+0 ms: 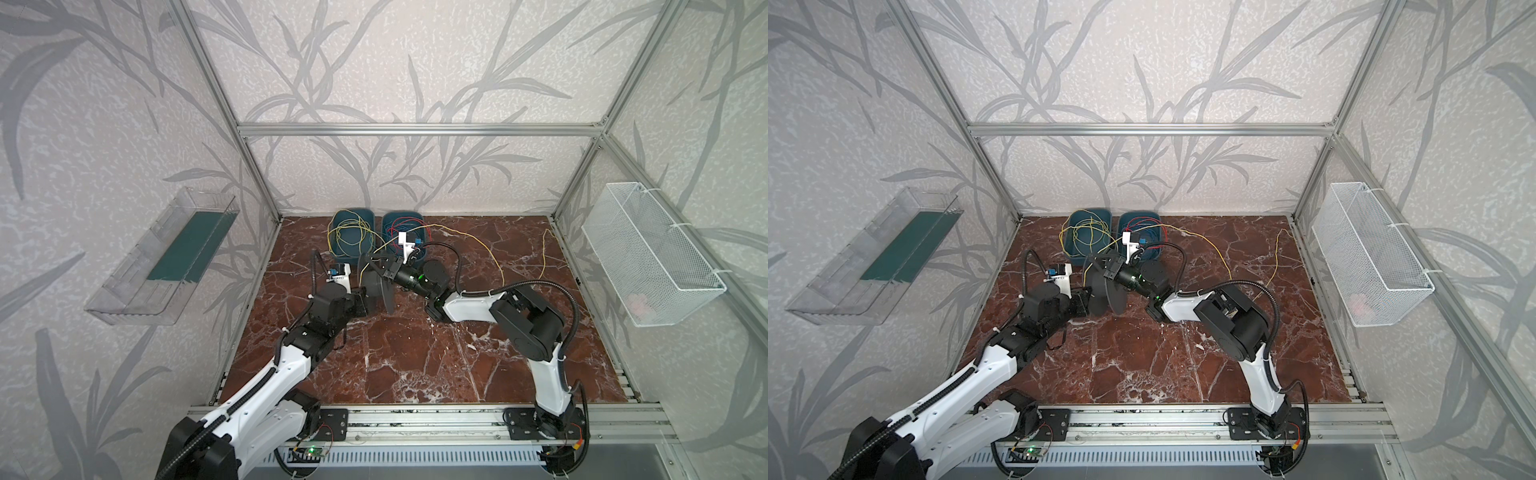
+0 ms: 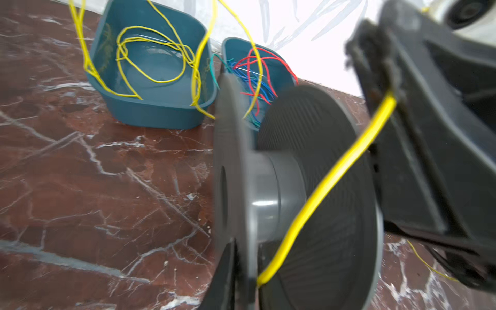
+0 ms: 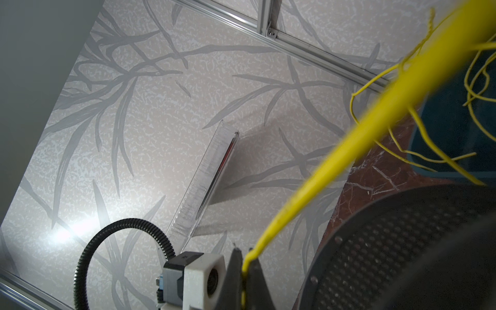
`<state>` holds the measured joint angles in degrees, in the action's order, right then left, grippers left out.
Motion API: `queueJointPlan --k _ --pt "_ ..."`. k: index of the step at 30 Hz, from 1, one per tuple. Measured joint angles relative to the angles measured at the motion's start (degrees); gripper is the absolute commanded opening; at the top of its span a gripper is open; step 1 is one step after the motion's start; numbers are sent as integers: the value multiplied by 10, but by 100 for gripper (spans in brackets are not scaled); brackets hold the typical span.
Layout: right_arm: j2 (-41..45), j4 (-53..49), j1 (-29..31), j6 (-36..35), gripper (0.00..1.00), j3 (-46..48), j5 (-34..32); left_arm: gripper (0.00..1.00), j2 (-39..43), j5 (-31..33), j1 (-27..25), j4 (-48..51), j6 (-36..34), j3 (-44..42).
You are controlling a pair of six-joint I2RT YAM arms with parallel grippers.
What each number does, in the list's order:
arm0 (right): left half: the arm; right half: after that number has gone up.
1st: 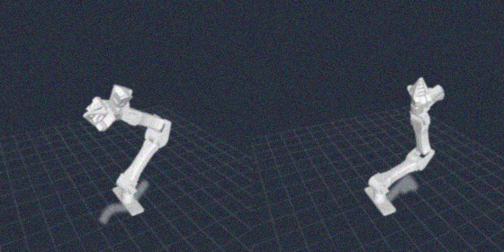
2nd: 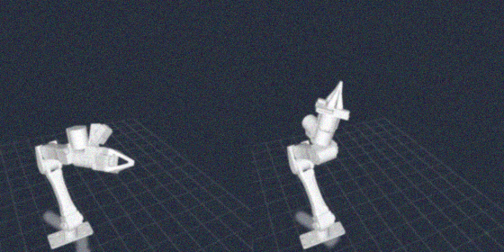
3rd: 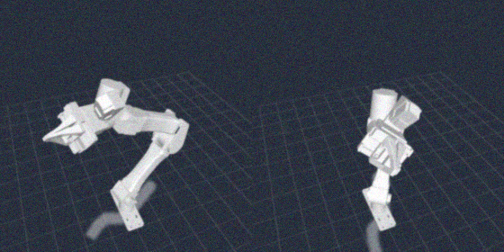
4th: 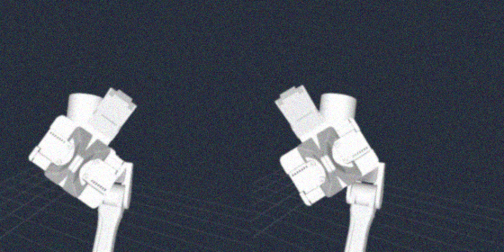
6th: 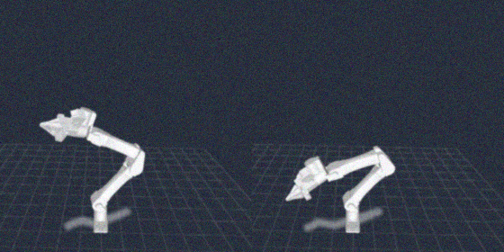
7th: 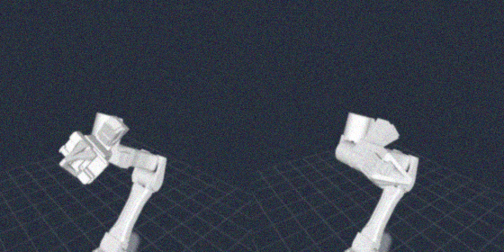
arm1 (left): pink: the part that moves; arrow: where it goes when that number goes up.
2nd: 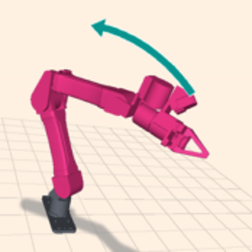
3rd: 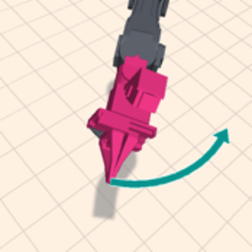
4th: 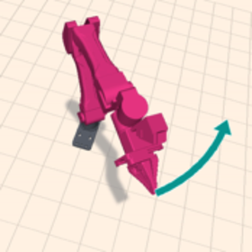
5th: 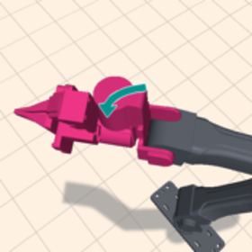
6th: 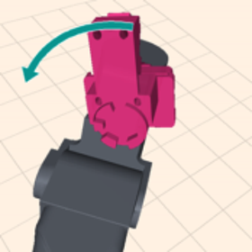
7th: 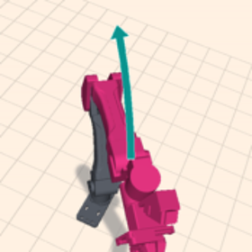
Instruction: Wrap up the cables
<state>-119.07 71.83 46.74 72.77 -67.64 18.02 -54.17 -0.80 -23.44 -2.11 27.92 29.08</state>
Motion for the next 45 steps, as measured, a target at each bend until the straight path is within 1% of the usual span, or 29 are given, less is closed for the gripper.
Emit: queueJointPlan --k 2,4,11,14,15,17,19,21,23,25,27,31,35,38,40,45 --pt "-3 0 1 2 0 0 5 2 -3 1 2 4 2 0" --pt "-3 1 0 3 0 0 7 0 -3 -1 2 3 2 -1" --pt "-3 2 -2 9 0 0 15 0 9 -3 2 14 1 0" --pt "-3 3 -3 11 0 0 25 0 23 -6 2 35 0 3" --pt "-2 3 -3 12 1 0 28 0 27 -7 2 47 -1 7" --pt "1 1 -4 11 14 2 34 0 34 -10 2 73 -6 18" --pt "10 -3 -6 9 24 8 35 0 35 -14 3 109 -12 35" --pt "24 -12 -13 5 37 14 35 0 35 -24 3 151 -21 61" --pt "38 -23 -20 0 45 18 35 0 35 -33 3 191 -33 88" --pt "55 -42 -27 -4 49 22 35 0 37 -37 3 232 -45 120" --pt "79 -66 -35 -11 53 31 36 0 40 -38 3 268 -60 154" --pt "144 -147 -40 -34 57 42 53 0 42 -29 3 331 -80 217" --pt "224 -236 -35 -66 58 59 78 0 26 -17 3 377 -100 280" --pt "291 -313 -31 -99 59 84 100 0 5 -12 3 390 -119 323" --pt "334 -384 -28 -131 60 95 110 0 -6 -9 3 398 -130 345" --pt "407 -535 -26 -206 61 99 116 0 -23 -7 3 415 -151 366"
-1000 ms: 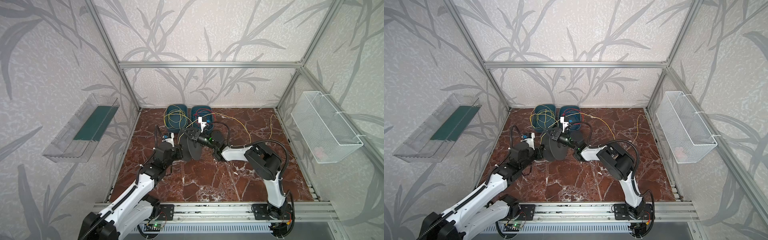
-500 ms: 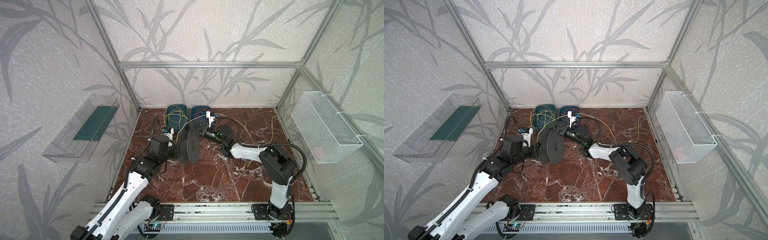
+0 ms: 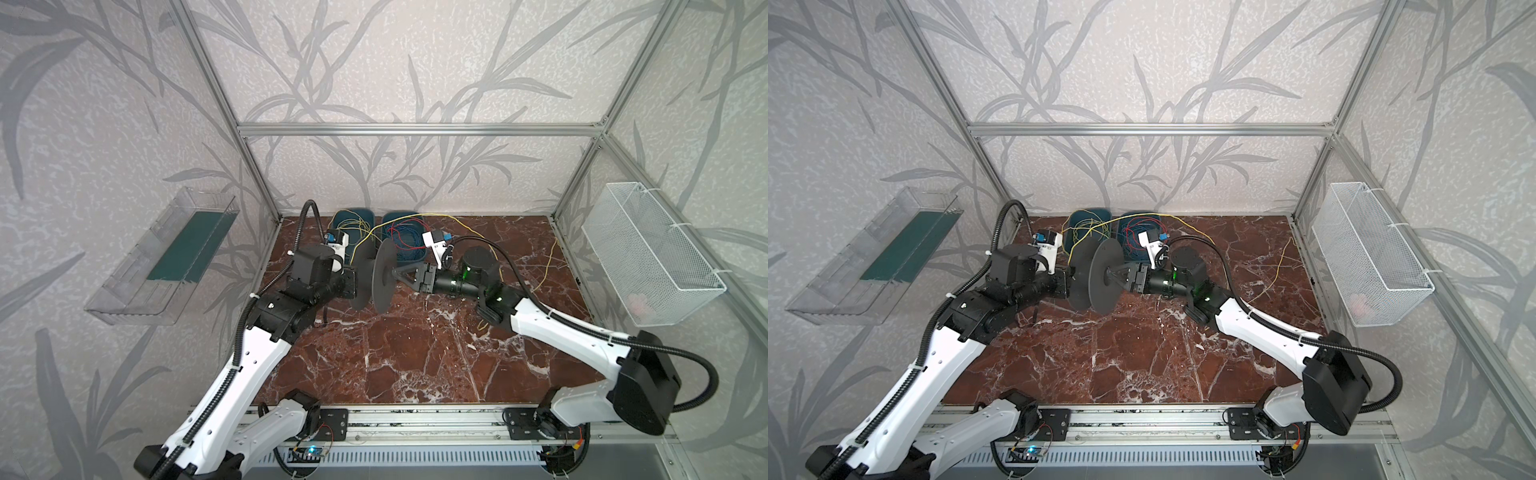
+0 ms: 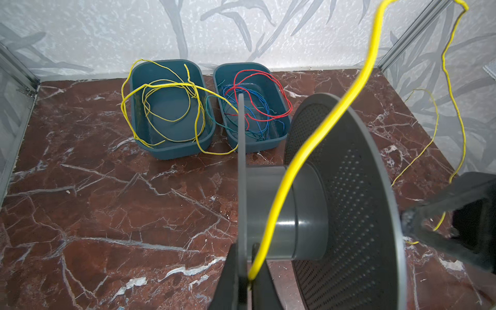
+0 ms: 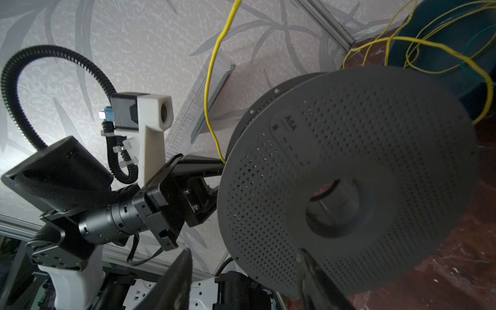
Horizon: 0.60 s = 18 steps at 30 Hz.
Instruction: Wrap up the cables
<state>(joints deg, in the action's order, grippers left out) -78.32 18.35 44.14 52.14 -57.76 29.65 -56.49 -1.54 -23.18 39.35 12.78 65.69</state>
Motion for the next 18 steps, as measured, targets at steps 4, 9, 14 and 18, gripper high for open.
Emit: queueJointPlan --k 4,9,14,18 --pt "57 -107 0 -65 56 -3 -4 0 -4 2 0 17 -13 0" --pt "104 -285 0 -210 47 -76 -73 0 -3 5 0 39 -31 9" --pt "165 -375 -8 -360 57 -115 -250 0 -1 13 0 54 -47 32" --pt "199 -383 -57 -430 63 -79 -373 0 0 16 0 69 -58 62"
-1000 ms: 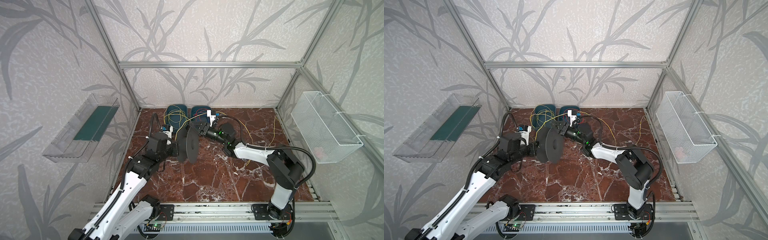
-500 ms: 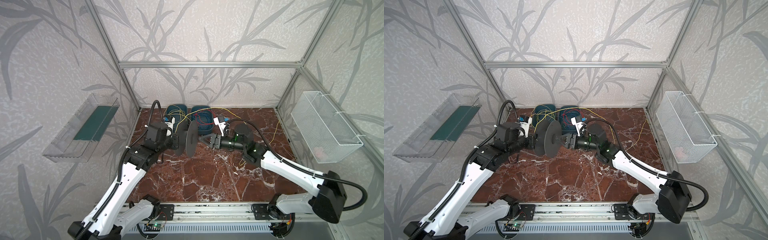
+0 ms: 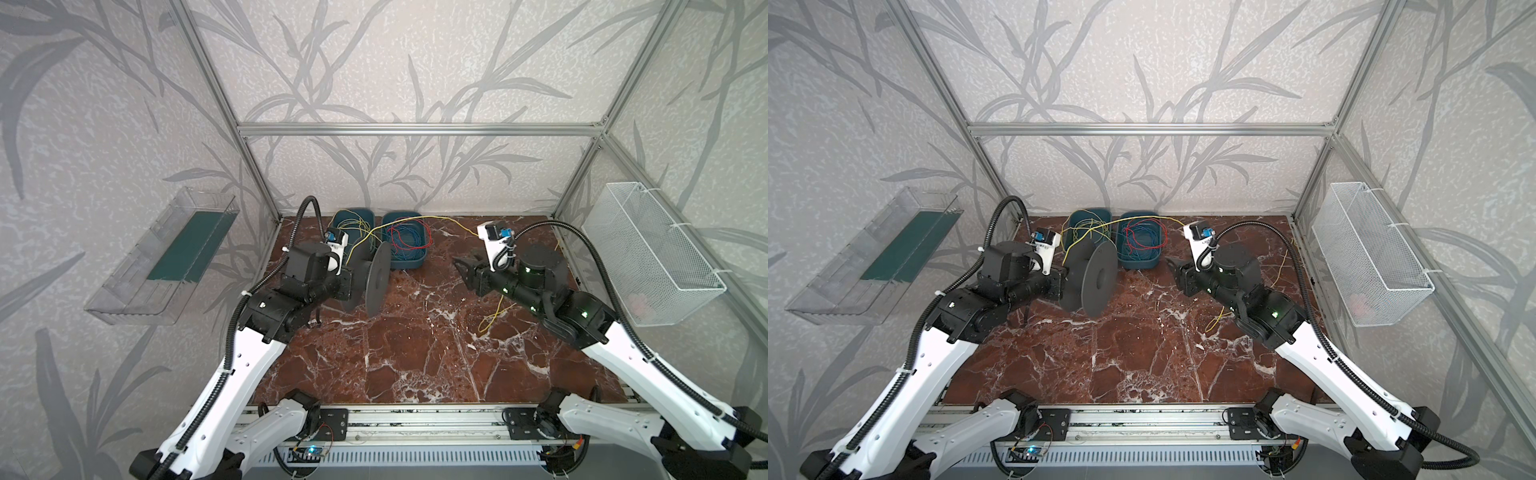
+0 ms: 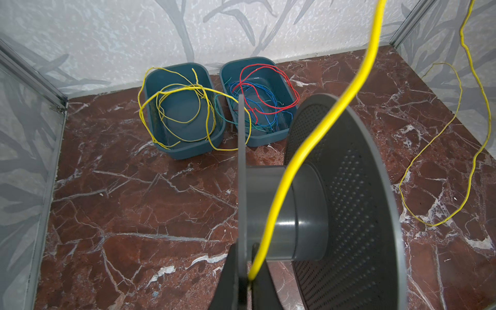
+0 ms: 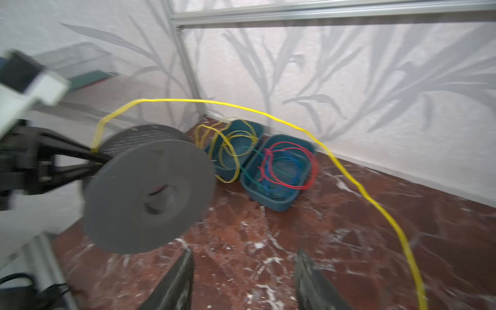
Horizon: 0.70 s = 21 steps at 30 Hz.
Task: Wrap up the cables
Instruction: 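Lower the right gripper and grasp the yellow cable lying on the table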
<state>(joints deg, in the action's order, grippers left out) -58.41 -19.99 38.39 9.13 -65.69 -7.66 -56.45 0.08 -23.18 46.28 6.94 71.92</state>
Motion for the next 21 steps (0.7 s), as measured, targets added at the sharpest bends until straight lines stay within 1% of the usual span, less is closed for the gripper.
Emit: queueJointPlan --k 2,4,6,7,10,13,16,19,21 --pt "6 0 -61 1 64 30 -13 0 0 1 0 5 -6 17" --pt "10 0 -140 18 64 72 3 0 0 3 0 11 -12 34" --pt "15 -1 -186 36 64 111 7 0 0 5 0 20 -17 48" --pt "19 -1 -197 45 64 133 10 0 0 6 0 24 -20 54" --pt "36 0 -200 69 63 187 22 0 0 10 0 32 -24 71" --pt "58 3 -203 86 59 224 37 0 -2 13 0 31 -25 78" --pt "57 21 -212 97 56 240 63 0 -6 13 0 31 -25 79" --pt "46 50 -215 108 48 250 99 0 -12 13 1 31 -28 79" --pt "44 70 -215 113 47 258 123 0 -16 13 1 31 -29 79"
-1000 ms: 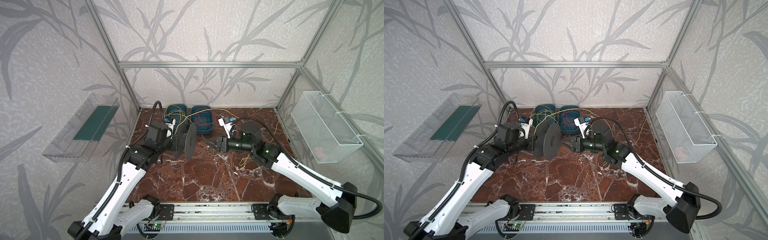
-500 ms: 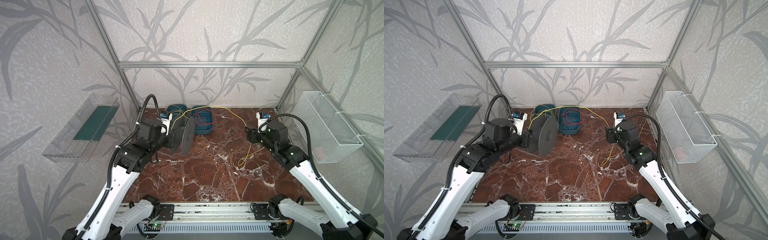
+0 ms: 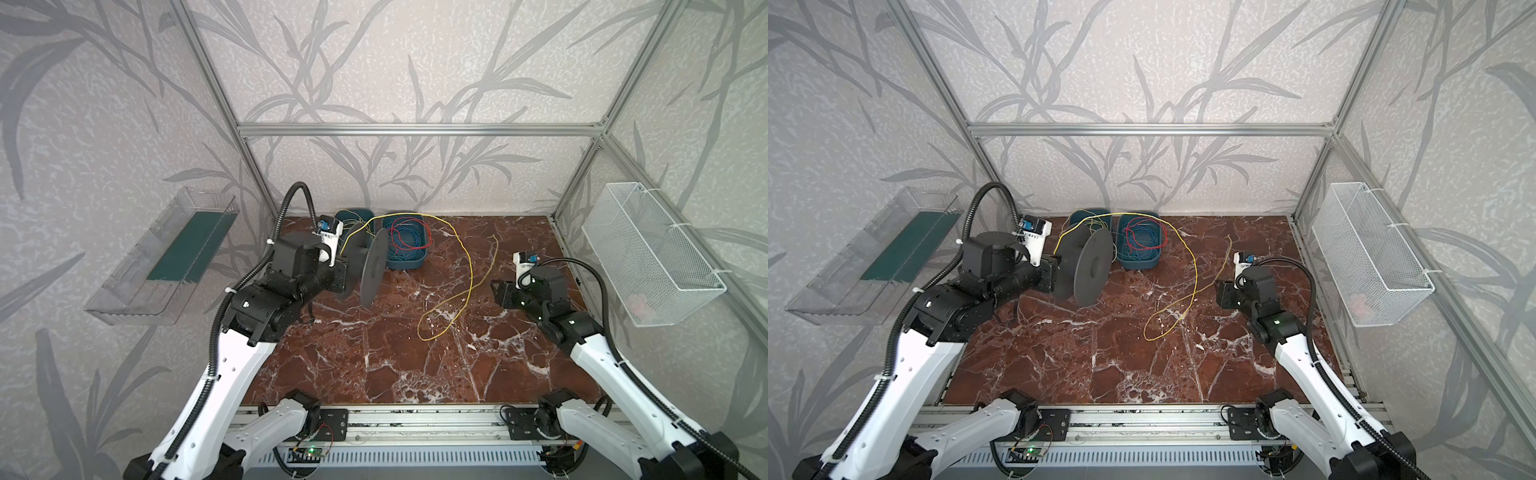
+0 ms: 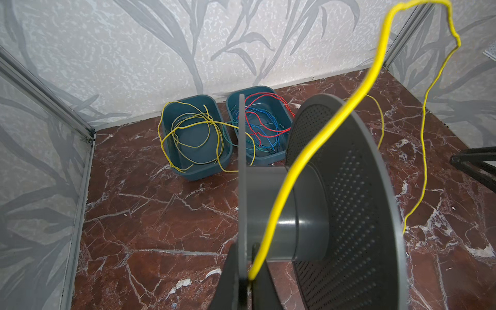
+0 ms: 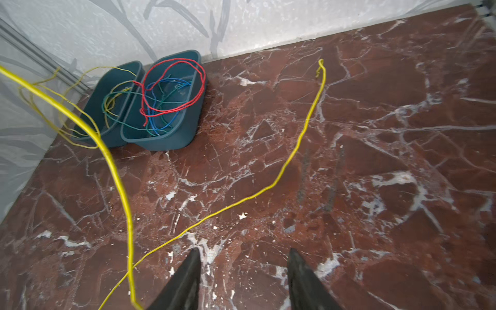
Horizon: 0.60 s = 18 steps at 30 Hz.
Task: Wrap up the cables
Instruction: 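Lower the right gripper and grasp the yellow cable lying on the table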
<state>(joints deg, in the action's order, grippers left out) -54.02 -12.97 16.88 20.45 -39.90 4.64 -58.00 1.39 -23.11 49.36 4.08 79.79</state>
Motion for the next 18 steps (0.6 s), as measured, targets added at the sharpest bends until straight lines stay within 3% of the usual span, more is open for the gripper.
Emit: queueJointPlan --k 4,7,10,18 --pt "22 33 0 13 48 30 42 0 -6 0 0 0 0 0" --pt "59 69 0 28 58 70 97 0 -10 0 0 -1 0 0" --pt "75 108 1 51 62 114 156 0 -12 0 0 -1 1 0" --pt "34 223 18 133 64 207 231 0 -13 -2 3 -5 6 0"
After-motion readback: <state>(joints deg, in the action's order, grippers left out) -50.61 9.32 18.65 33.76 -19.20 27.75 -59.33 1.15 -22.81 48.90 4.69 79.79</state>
